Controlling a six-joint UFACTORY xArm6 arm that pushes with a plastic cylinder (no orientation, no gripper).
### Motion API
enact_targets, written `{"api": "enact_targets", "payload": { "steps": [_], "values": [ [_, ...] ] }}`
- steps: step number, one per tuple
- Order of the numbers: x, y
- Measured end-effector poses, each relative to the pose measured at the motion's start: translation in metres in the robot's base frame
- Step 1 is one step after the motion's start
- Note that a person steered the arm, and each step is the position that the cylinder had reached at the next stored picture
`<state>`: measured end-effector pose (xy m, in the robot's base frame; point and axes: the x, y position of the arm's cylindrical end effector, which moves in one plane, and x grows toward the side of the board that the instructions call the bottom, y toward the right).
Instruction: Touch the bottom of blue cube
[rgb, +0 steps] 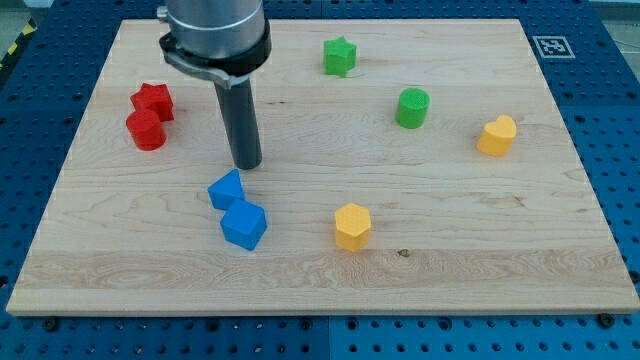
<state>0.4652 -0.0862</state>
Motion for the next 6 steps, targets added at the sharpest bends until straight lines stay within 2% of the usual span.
{"api": "enact_targets", "payload": {
  "steps": [2, 5, 6],
  "values": [
    [0.016, 0.04],
    [0.124, 0.041],
    [0.138, 0.001]
  ]
}}
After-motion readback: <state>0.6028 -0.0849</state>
